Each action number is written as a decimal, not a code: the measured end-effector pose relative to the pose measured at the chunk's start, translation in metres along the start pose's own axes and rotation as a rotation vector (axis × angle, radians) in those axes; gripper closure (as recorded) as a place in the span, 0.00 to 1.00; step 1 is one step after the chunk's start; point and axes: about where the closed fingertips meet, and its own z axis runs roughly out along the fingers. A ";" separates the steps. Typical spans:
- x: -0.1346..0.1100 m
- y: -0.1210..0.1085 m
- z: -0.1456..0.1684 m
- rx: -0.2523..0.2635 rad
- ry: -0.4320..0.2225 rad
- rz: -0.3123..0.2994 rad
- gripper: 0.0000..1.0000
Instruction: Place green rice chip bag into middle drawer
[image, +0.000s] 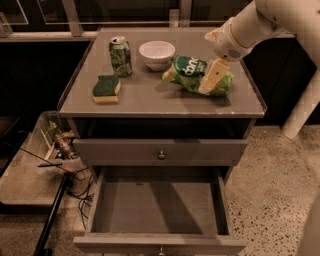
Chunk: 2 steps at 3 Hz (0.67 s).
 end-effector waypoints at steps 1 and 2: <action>0.017 -0.006 0.024 -0.014 0.016 0.085 0.00; 0.030 -0.003 0.043 -0.040 0.041 0.148 0.00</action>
Offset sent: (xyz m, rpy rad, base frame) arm 0.0310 -0.0167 -0.0656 0.0473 0.1636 -0.1759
